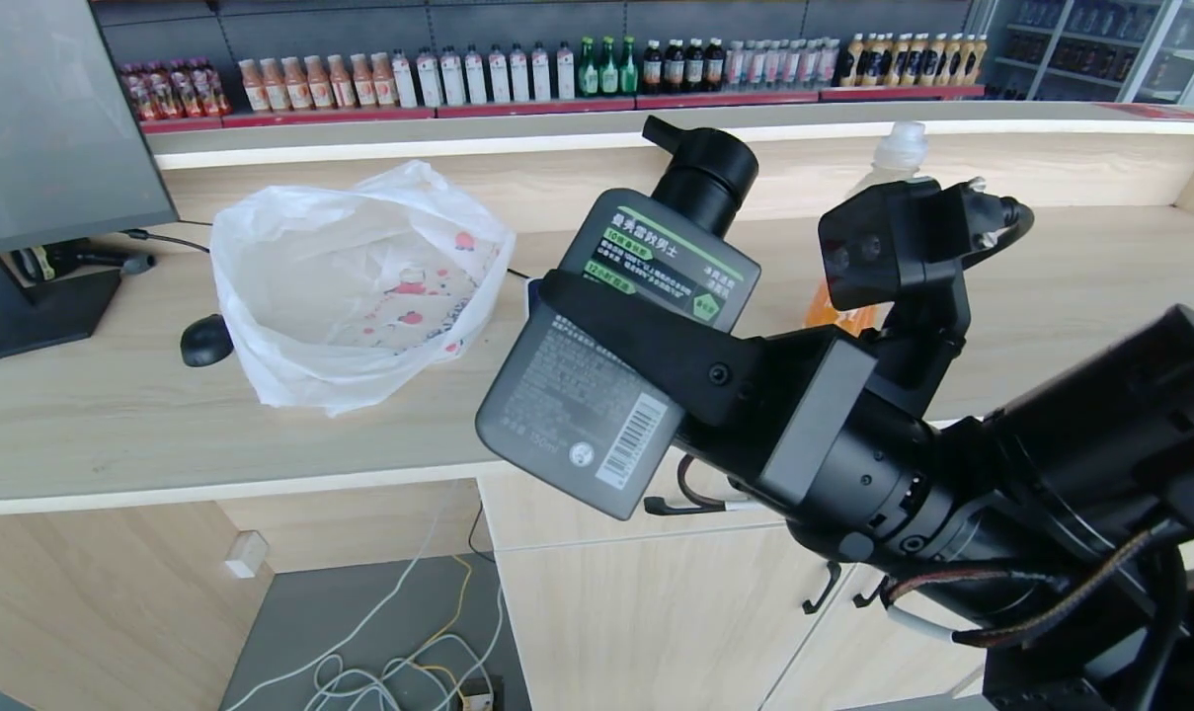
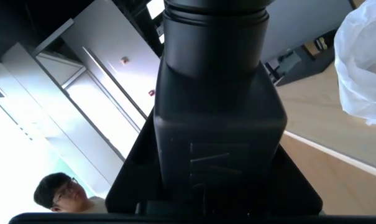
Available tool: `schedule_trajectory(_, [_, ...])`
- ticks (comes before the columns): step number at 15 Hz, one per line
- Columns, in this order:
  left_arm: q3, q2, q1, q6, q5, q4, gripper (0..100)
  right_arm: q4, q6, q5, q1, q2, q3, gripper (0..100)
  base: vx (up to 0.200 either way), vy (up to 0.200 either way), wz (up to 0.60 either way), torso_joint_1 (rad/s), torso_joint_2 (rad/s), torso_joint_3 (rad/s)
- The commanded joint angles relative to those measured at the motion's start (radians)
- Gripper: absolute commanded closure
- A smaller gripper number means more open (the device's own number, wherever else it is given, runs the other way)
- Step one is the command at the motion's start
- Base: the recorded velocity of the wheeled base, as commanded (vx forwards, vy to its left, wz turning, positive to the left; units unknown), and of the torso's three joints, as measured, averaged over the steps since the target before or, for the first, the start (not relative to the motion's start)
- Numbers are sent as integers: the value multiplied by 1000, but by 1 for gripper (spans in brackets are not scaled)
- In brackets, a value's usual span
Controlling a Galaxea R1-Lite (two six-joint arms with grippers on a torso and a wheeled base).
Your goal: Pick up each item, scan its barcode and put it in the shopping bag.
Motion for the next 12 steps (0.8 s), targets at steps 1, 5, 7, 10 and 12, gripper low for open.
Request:
schedule_trajectory(1, [0, 0, 2, 0, 0, 0, 0, -1, -1, 0, 0, -7, 5, 100, 0, 0, 0, 0, 0, 0])
schedule_trajectory(5, [0, 0, 0, 0, 0, 0, 0, -1, -5, 0, -10, -12, 13, 100, 0, 0, 0, 0, 0, 0])
schedule_trajectory(7, [0, 0, 0, 0, 0, 0, 0, -1, -15, 0, -10, -14, 17, 100, 0, 0, 0, 0, 0, 0])
schedule_trajectory(10, [0, 0, 0, 0, 0, 0, 0, -1, -41, 0, -10, -26, 49, 100, 0, 0, 0, 0, 0, 0])
schedule_trajectory(12, [0, 0, 0, 0, 0, 0, 0, -1, -73, -1, -32, -38, 94, 100, 0, 0, 0, 0, 0, 0])
